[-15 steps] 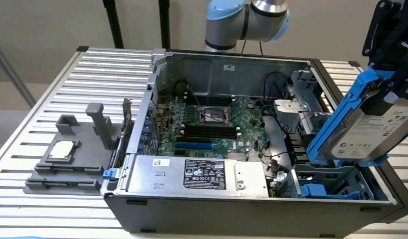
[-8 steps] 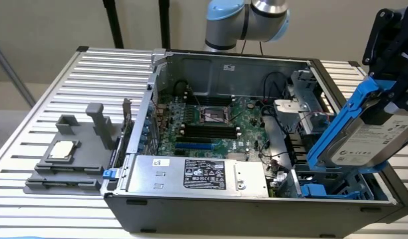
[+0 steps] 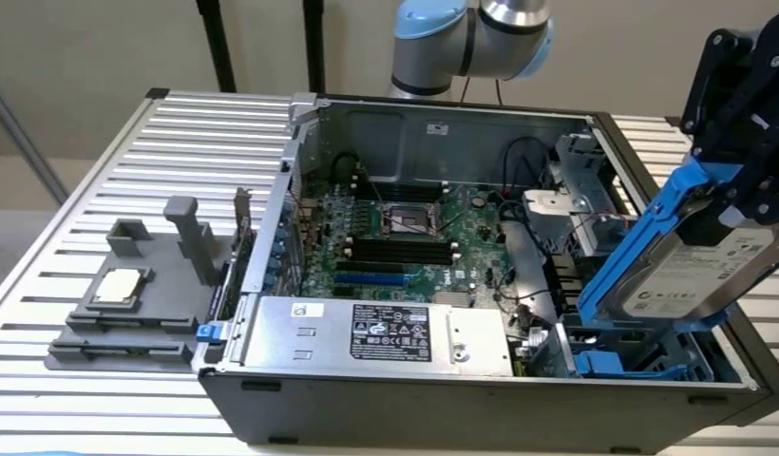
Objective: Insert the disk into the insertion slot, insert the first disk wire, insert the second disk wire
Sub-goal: 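Insert the disk into the insertion slot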
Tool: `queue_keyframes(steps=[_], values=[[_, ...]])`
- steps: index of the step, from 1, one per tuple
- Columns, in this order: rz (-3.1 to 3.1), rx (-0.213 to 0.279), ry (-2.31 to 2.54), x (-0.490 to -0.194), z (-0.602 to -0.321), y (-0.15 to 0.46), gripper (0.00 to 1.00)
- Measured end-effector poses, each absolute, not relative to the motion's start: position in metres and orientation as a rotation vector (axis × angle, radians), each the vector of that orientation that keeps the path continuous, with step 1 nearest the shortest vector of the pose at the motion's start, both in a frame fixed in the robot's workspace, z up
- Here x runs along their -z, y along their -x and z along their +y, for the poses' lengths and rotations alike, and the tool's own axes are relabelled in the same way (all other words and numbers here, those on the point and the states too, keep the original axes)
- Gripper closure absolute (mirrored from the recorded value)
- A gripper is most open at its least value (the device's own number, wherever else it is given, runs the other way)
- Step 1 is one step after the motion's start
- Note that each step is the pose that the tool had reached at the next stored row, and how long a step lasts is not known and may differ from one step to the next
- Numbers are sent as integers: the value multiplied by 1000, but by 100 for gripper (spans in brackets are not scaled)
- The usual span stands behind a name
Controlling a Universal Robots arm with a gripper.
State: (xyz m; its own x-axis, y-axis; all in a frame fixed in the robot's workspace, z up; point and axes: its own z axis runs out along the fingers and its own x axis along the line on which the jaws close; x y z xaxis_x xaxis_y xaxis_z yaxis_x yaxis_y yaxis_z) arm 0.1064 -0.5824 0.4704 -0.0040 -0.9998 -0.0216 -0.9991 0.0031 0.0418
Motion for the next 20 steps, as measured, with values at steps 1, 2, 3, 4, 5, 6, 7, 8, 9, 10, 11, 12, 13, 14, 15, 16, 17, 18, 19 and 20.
queue_keyframes(steps=[1, 2, 3, 4, 5, 6, 7, 8, 9, 10, 11, 12, 13, 14, 15, 16, 17, 18, 19, 20], values=[[-2214, 75, -2212, -469, -582, -106, 67], [-2212, 79, -2217, -468, -582, -106, 67], [-2211, 84, -2222, -467, -582, -106, 67], [-2210, 88, -2226, -466, -582, -106, 67], [-2210, 92, -2230, -465, -582, -106, 67], [-2210, 96, -2233, -464, -583, -106, 67], [-2210, 98, -2235, -463, -583, -106, 67], [-2211, 100, -2236, -463, -583, -106, 67], [-2211, 101, -2237, -463, -584, -106, 67], [-2211, 101, -2237, -462, -585, -106, 67], [-2211, 101, -2237, -462, -587, -106, 67], [-2211, 102, -2237, -462, -588, -106, 67], [-2211, 101, -2237, -462, -589, -106, 67], [-2211, 101, -2237, -461, -590, -106, 67], [-2211, 101, -2237, -461, -591, -106, 67], [-2211, 101, -2237, -460, -591, -106, 67], [-2212, 100, -2238, -460, -591, -106, 67], [-2212, 100, -2238, -459, -592, -106, 67], [-2212, 99, -2238, -458, -592, -106, 67], [-2212, 98, -2239, -457, -592, -106, 67]])
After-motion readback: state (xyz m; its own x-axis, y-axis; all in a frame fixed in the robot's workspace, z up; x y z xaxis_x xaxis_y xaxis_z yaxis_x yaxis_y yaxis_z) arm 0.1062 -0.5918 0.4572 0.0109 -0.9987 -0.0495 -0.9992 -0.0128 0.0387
